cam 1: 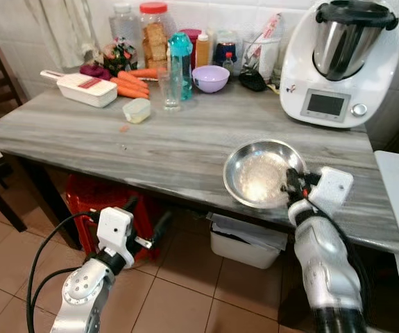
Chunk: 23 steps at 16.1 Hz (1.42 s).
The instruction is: Setting the table
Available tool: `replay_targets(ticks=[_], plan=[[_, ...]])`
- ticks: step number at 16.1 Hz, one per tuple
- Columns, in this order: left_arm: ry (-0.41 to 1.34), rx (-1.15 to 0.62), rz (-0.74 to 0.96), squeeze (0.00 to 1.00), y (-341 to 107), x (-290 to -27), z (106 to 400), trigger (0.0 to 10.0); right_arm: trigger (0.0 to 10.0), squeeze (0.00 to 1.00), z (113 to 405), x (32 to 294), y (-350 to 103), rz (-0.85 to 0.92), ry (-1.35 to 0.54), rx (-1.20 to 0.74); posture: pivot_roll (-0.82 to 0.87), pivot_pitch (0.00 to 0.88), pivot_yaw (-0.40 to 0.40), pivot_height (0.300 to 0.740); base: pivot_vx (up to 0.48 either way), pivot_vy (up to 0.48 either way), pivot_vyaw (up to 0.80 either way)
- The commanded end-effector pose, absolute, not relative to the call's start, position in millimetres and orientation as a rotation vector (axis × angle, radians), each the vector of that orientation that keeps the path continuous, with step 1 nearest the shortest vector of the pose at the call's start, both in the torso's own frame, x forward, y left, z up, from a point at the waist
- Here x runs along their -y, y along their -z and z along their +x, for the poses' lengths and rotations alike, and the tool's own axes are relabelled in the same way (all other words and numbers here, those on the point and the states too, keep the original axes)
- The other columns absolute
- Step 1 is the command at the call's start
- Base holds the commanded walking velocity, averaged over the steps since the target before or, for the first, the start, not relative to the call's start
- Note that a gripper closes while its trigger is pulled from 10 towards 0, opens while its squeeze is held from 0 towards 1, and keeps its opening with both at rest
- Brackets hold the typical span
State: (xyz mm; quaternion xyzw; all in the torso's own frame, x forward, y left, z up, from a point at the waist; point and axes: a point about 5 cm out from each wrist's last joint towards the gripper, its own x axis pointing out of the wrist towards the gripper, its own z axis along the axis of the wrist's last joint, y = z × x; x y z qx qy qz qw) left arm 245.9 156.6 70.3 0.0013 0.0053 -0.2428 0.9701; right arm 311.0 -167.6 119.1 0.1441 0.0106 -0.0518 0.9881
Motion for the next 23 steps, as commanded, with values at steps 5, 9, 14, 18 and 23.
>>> replay_targets(ticks=[5, 9, 14, 18, 23], plan=[[0.572, 0.002, 0.020, 0.00, -76, -149, 241, 10.0, 10.0, 0.00, 347, 158, -117, 0.365, 0.121, -0.136, 0.07, 0.000, -0.028, 0.740, 0.000, 0.000, 0.00], [0.597, 0.010, 0.027, 0.00, -80, -146, 240, 10.0, 10.0, 0.00, 371, 142, -120, 0.399, 0.106, -0.187, 0.09, 0.000, -0.026, 0.740, 0.000, 0.000, 0.00], [0.597, 0.016, 0.031, 0.00, -82, -146, 243, 10.0, 10.0, 0.00, 382, 139, -111, 0.474, 0.145, -0.293, 0.10, 0.000, -0.024, 0.740, 0.000, 0.000, 0.00], [0.599, 0.023, 0.031, 0.00, -83, -144, 245, 10.0, 10.0, 0.00, 385, 137, -112, 0.475, 0.143, -0.303, 0.10, 0.000, -0.025, 0.740, 0.000, 0.000, 0.00], [0.603, 0.027, 0.026, 0.00, -83, -142, 246, 10.0, 10.0, 1.00, 383, 141, -107, 0.458, 0.159, -0.315, 0.10, 0.000, -0.025, 0.740, 0.000, 0.000, 0.00]])
